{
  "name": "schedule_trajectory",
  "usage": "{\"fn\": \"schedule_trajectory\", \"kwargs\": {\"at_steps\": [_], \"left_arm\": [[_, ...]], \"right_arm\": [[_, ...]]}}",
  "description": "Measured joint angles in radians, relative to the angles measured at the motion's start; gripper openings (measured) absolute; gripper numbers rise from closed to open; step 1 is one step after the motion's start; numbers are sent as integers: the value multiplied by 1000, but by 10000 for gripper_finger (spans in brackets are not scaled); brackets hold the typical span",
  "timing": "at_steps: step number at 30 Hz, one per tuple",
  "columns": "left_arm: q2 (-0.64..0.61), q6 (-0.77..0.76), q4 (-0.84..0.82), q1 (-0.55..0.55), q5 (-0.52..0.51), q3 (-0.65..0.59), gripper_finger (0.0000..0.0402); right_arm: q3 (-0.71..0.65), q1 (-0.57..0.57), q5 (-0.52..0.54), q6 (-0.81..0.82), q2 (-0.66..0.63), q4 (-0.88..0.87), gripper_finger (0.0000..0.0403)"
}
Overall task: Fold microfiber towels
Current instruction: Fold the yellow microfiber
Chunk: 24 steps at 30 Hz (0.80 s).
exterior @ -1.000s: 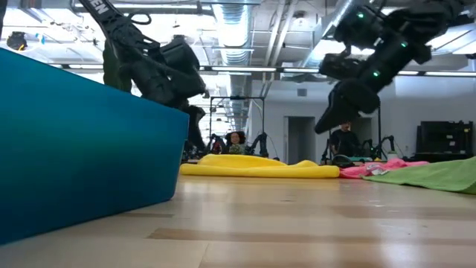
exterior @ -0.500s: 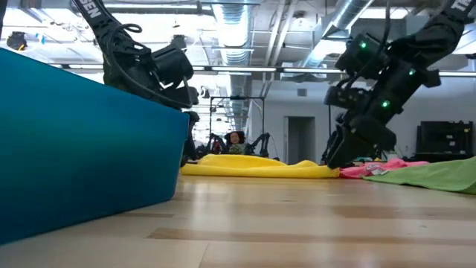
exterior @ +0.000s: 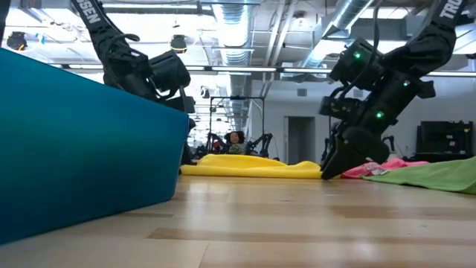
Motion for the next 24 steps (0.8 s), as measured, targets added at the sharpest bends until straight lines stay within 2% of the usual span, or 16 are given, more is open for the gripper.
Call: {"fn": "schedule_trajectory", "kwargs": {"at_steps": [7,11,15,18,24], "left_arm": [[49,-46,62,-15,-25,3,162],[50,-69,52,-30,-47,2,119],[43,-108,37,-60,-85,1,54],[14,-158,15,-86,-113,0,10],[-96,-299,-72,-130,-135,-1,8]], "right_arm": [[-1,0,-3,24,-3,-16,139],[1,1,-6,52,0,-40,77],[0,12,16,59,-14,-56,13],[1,38,18,82,-41,-87,18],[9,110,10,178,-122,-171,6]]}}
